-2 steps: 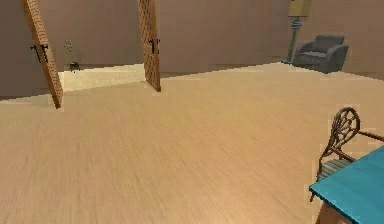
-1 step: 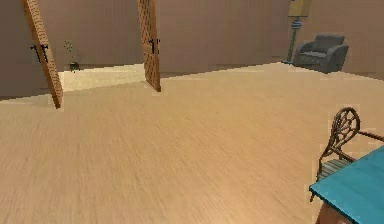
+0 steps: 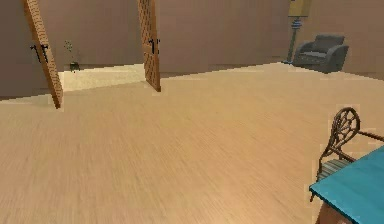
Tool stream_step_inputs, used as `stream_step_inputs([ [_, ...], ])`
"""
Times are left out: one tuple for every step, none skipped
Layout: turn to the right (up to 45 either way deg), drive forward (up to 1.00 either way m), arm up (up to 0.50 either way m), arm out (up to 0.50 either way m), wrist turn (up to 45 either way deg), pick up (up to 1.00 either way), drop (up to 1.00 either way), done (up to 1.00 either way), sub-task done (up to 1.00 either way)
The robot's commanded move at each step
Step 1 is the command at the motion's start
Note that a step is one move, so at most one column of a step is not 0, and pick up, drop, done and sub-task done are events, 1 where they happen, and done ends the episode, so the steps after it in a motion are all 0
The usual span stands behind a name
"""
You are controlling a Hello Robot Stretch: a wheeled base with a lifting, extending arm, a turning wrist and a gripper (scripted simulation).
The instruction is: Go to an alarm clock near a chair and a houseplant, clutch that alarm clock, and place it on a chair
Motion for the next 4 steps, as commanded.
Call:
stream_step_inputs([
  [-6.0, 0.0, 0.0, 0.0, 0.0, 0.0, 0.0, 0.0, 0.0],
  [-3.0, 0.0, 0.0, 0.0, 0.0, 0.0, 0.0, 0.0, 0.0],
  [45.0, 0.0, 0.0, 0.0, 0.0, 0.0, 0.0, 0.0, 0.0],
  [45.0, 0.0, 0.0, 0.0, 0.0, 0.0, 0.0, 0.0, 0.0],
])
